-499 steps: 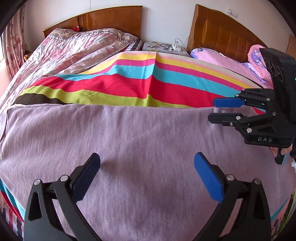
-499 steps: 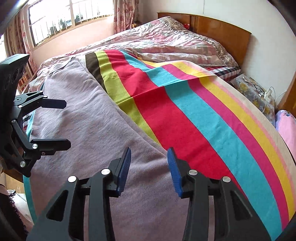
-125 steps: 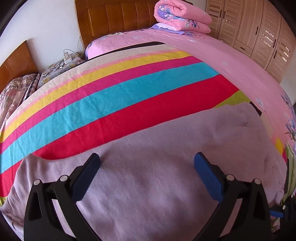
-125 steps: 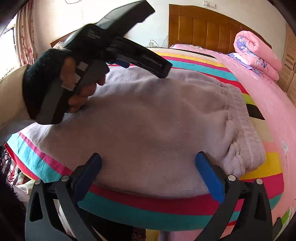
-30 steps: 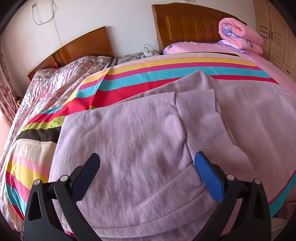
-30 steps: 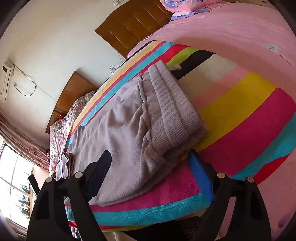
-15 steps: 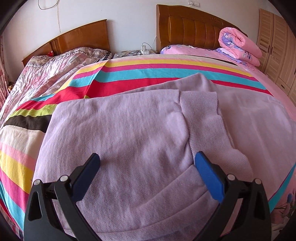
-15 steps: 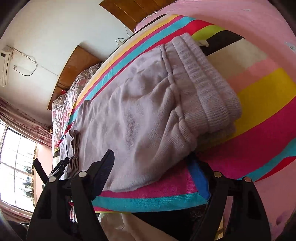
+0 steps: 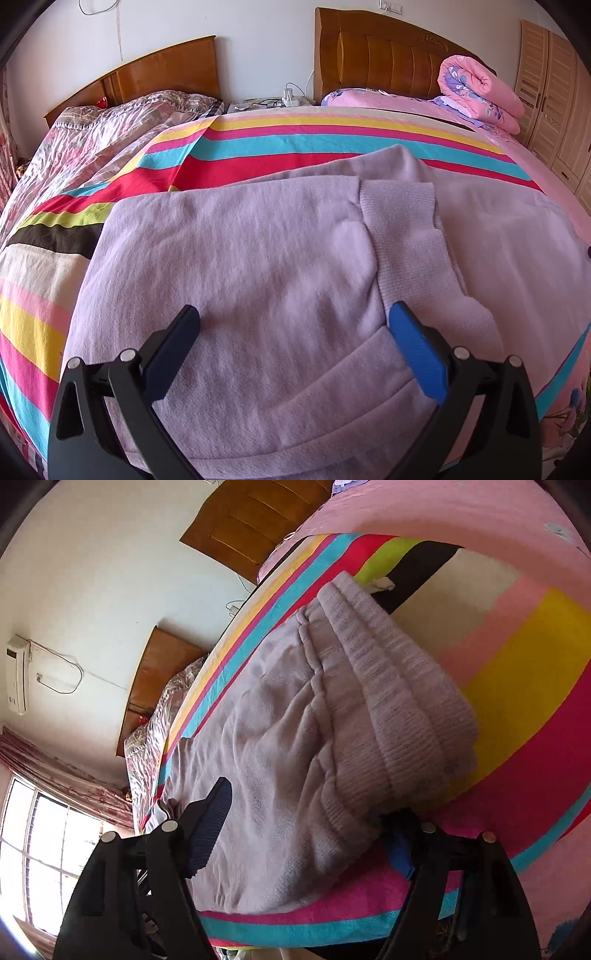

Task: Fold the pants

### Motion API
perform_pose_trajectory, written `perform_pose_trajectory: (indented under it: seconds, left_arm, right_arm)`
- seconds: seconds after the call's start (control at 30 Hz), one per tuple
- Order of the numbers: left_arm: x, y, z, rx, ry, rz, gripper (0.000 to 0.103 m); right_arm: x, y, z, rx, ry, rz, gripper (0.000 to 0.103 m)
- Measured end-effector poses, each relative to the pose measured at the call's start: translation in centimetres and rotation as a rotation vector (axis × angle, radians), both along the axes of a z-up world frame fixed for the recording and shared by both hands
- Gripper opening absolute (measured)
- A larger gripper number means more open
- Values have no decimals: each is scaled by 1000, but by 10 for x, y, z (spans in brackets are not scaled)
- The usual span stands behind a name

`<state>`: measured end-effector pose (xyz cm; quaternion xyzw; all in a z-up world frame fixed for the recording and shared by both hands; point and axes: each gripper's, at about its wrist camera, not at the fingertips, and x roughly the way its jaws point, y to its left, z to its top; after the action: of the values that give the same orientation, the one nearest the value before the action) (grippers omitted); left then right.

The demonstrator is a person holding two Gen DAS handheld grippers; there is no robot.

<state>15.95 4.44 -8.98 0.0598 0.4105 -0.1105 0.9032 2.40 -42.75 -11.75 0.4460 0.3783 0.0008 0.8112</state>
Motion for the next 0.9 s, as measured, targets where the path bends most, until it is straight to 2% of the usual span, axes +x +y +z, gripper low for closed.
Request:
perform_pose_trajectory:
  seconds: [0.03, 0.07, 0.13, 0.3, 0.37, 0.43, 0.57, 0.6, 0.63, 0.7, 0.77, 0.83, 0.9]
  left_arm:
    - [0, -1, 1, 7, -1, -2, 102]
    - [-1, -2, 2, 16, -3, -4, 102]
    - [-3, -6, 7, 34, -12, -6, 102]
    - [-16, -23, 41, -29, -70, -74, 102]
    - [-17, -42, 47, -20, -78, -135, 102]
    - [-15, -62, 38, 45, -59, -174, 102]
    - [-7, -85, -8, 141, 67, -236, 102]
    - [-8, -80, -9, 103, 43, -228, 102]
    - [-7, -78, -10, 92, 55, -229, 102]
    - [-9, -67, 4, 39, 23, -247, 102]
    - [-17, -37, 36, -91, -70, -218, 102]
    - [-17, 3, 62, -180, -134, -130, 102]
    - [-13, 47, 75, -218, -155, 4, 102]
  right_arm:
    - [2, 5, 0, -30, 10, 20, 48]
    - [1, 6, 0, -44, 15, 14, 42]
    - [-4, 0, -3, 8, -22, -33, 36]
    - [-10, 2, -1, 15, -78, -72, 35]
    - [-10, 3, -1, 5, -87, -85, 35]
    - [-11, 5, -1, -8, -98, -104, 35]
    - [-20, 1, -2, -29, -93, -130, 35]
    - [-20, 2, 1, -41, -95, -138, 35]
    - [-22, 3, 7, -64, -103, -151, 33]
    - [-15, 16, 30, -135, -135, -161, 31]
    - [-3, 38, 68, -273, -175, -128, 30]
    - [17, 83, 113, -488, -230, -17, 30]
    - [42, 145, 150, -676, -295, 137, 30]
